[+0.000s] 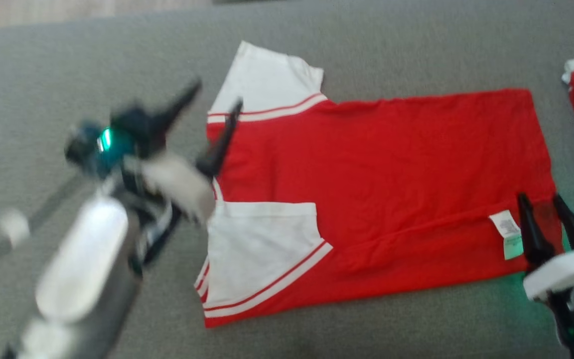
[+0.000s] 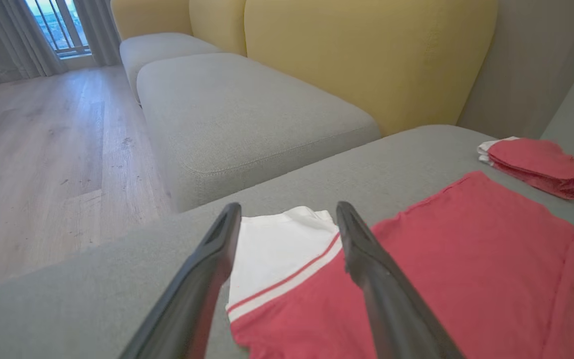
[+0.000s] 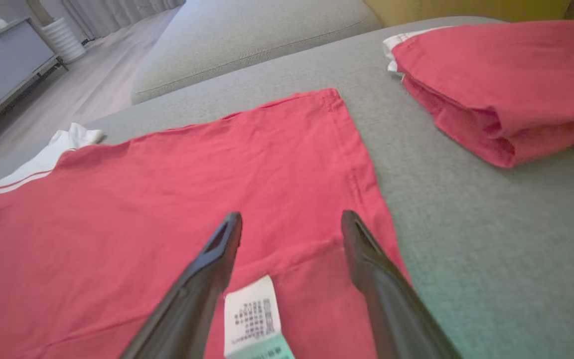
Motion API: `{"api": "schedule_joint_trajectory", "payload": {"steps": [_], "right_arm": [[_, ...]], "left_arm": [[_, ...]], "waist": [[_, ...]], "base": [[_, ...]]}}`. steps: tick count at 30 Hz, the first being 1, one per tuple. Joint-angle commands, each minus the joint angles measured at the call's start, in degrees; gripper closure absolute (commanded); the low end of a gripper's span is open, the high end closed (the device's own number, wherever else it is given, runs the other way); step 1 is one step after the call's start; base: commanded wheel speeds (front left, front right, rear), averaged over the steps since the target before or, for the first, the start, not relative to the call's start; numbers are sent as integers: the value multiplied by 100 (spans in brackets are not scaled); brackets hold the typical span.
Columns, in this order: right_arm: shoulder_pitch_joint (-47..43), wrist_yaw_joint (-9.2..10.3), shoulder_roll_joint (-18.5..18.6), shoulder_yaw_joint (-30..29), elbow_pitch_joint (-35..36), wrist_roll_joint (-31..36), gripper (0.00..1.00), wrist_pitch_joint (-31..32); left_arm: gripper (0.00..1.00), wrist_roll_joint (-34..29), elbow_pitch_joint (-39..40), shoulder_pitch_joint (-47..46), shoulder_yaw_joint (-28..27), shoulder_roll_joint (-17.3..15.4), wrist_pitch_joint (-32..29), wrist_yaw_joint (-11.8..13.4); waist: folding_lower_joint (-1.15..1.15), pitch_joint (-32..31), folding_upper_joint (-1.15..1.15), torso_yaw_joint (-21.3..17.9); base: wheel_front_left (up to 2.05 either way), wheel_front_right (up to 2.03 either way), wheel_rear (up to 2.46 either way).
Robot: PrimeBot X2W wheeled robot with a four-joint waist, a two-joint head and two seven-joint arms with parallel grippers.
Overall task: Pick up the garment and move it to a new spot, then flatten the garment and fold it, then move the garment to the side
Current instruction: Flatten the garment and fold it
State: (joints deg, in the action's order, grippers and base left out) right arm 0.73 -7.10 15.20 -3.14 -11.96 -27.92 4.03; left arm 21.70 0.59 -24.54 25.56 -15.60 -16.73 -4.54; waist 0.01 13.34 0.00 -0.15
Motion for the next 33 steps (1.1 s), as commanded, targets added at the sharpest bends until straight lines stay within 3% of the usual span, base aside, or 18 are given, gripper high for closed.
{"api": "schedule_joint_trajectory", "payload": {"steps": [1,5,13,21,33], "right_arm": [[195,-39,129,144,257,-70,0,-23],[498,-39,173,466,542,-207,0,-155],[956,-39,176,1003,846,-152,0,-376],[1195,-39,94,1429,1187,-103,0,-348],[1115,-39,101,1392,1297,-168,0,-319]], "left_arm": [[0,7,48,-450,-240,-161,-155,-60],[0,346,-844,-1839,-226,-203,-722,-222],[0,867,-2485,-3294,-51,-329,-1579,-285],[0,827,-3686,-4005,119,-666,-1834,-292],[0,824,-4467,-4406,419,-860,-1954,-293]], "waist": [[-1,326,0,-184],[-1,755,0,-388],[-1,1202,0,-871],[-1,1507,0,-1307],[-1,1646,0,-1588]], "base": [[0,0,0],[0,0,0],[0,0,0],[0,0,0],[0,0,0]]}}
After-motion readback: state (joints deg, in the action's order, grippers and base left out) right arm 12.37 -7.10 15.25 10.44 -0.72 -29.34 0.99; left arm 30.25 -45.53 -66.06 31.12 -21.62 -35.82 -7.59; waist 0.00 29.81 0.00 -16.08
